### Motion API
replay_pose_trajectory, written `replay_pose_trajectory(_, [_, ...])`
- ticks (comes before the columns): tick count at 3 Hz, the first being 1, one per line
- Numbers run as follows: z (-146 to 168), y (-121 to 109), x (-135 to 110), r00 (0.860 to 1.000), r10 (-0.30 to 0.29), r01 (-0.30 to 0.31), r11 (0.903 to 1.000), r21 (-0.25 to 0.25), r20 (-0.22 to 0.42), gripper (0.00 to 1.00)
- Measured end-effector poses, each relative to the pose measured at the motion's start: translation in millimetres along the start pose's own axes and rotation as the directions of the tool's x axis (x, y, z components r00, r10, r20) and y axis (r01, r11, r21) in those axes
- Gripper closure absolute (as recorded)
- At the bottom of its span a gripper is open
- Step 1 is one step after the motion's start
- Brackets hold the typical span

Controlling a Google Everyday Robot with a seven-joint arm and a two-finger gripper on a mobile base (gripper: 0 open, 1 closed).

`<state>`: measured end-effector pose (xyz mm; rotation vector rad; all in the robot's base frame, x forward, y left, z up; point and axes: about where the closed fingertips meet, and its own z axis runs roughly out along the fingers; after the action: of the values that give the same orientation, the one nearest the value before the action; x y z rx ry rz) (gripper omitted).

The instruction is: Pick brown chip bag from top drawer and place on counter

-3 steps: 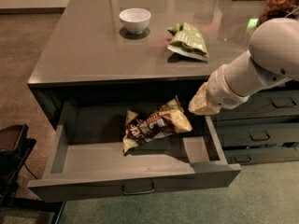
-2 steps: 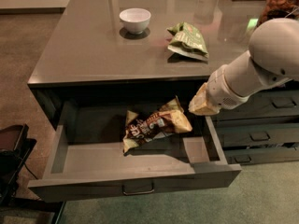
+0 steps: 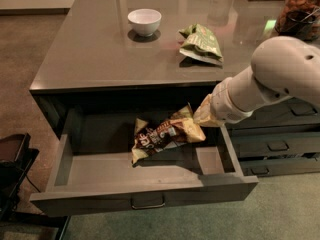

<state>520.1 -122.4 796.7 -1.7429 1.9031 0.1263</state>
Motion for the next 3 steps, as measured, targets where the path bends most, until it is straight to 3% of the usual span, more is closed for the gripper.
replay_pose_trajectory(1, [16,-4,-3,0.999,-0.036,0.035,0.9987,0.036,0.025,1.0])
replay_pose_trajectory(3, [49,-16,-7,0.996,-0.082,0.079,0.9929,0.089,0.032,0.58])
